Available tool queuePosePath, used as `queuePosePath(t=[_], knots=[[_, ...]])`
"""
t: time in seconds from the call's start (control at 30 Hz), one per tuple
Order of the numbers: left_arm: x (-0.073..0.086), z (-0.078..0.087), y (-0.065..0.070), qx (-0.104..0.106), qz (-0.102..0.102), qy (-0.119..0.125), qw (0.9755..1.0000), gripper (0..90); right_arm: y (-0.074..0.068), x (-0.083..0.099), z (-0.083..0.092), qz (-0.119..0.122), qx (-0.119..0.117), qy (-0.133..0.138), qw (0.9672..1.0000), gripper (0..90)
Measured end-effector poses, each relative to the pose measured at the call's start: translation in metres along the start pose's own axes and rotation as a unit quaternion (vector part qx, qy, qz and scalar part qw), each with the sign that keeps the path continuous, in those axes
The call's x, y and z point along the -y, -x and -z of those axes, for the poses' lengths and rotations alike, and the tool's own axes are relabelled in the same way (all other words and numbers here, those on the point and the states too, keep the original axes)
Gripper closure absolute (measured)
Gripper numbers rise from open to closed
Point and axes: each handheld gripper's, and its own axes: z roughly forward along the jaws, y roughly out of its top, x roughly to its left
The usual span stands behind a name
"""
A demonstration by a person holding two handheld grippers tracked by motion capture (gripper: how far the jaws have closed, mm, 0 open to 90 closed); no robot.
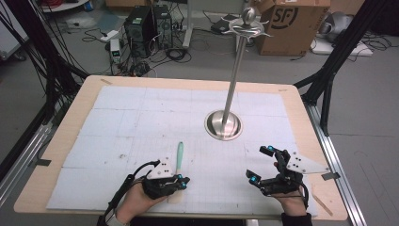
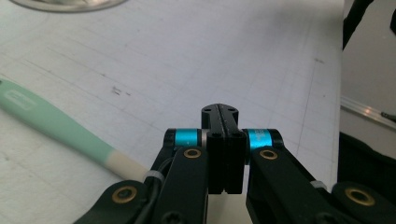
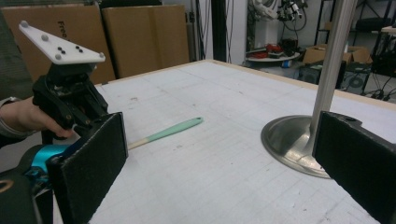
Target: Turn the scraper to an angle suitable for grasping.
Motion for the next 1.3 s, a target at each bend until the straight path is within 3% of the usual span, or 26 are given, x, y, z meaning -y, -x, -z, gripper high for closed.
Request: queuePosePath(t=[0.23, 0.5, 0.93, 1.3], knots=[[0.002, -0.009, 0.003, 0.005, -0.007, -0.027, 0.9996, 89.8, 0.0, 0.0, 0.0, 0.007, 0.001, 0.0, 1.0, 2.5], [0.002, -0.01, 0.004, 0.008, -0.007, -0.042, 0.9991, 89.9, 0.001, 0.0, 0.001, 0.003, 0.006, 0.005, 1.0, 2.4], [0.003, -0.004, 0.005, -0.008, -0.028, -0.058, 0.9979, 90.0, 0.001, 0.001, 0.002, 0.003, 0.007, 0.007, 0.9999, 2.5], [0.007, 0.009, -0.007, 0.003, -0.007, -0.065, 0.9979, 90.0, 0.0, 0.002, 0.001, 0.001, 0.001, 0.002, 1.0, 2.5]])
